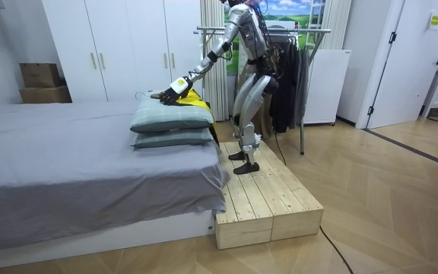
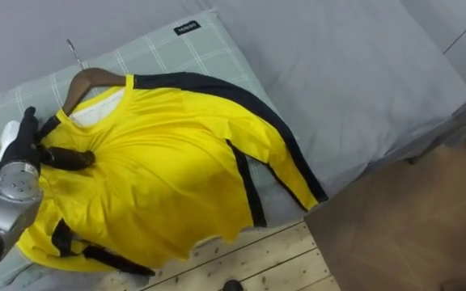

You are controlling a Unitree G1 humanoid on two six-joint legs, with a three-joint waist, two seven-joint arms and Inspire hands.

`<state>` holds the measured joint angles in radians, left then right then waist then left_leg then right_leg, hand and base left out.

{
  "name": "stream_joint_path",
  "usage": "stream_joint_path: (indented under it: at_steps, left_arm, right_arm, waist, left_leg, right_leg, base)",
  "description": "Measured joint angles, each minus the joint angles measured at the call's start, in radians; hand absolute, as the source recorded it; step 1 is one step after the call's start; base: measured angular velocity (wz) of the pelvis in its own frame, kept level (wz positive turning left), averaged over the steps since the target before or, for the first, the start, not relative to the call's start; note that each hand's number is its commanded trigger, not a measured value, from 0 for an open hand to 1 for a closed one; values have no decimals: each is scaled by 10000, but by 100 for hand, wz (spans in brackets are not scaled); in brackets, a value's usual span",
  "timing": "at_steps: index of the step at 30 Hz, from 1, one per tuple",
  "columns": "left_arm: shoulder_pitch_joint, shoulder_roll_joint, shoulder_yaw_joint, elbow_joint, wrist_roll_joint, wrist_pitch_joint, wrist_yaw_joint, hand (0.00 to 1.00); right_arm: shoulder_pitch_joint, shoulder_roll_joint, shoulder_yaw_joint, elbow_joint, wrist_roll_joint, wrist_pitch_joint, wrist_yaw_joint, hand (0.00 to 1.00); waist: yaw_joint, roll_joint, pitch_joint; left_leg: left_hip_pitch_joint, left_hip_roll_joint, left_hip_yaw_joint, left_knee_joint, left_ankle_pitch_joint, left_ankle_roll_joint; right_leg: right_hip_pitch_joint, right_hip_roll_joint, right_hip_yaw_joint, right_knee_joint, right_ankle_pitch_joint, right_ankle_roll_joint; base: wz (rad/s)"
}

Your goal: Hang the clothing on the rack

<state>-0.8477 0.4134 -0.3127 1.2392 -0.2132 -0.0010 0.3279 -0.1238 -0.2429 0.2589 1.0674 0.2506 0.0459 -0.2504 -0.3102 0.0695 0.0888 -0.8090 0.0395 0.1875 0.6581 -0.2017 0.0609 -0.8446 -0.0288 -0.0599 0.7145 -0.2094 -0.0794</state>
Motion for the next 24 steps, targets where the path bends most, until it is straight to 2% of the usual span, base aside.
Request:
stream_joint_path:
  at_steps: [8,16,21,24]
  left_arm:
    - [-67,47,1,16,-557,4,-286,0]
    - [-196,154,-38,14,-852,-4,-538,0]
    - [-202,155,-43,28,-833,-2,-743,0]
    - [-202,259,-47,36,-452,4,-920,0]
  right_arm:
    - [1,6,144,-104,186,204,-41,0]
    - [22,9,238,-95,191,200,-215,0]
    - [30,9,257,-145,279,194,-249,0]
    - [29,8,248,-195,174,195,-271,0]
  waist:
    - [-55,-69,-3]
    - [-143,-151,-11]
    - [-128,-150,-11]
    - [-128,-150,-11]
  left_leg:
    - [-14,-19,-9,7,0,2]
    - [-80,-137,-167,-10,8,15]
    - [0,-164,-201,-8,12,22]
    - [-18,-162,-234,4,11,23]
  right_leg:
    - [1,-24,-4,4,-3,7]
    - [5,-76,-98,-29,-19,36]
    - [109,-96,-112,-30,-26,48]
    - [117,-95,-144,-50,-26,49]
  base:
    - [0]
    - [4]
    - [2]
    - [0]
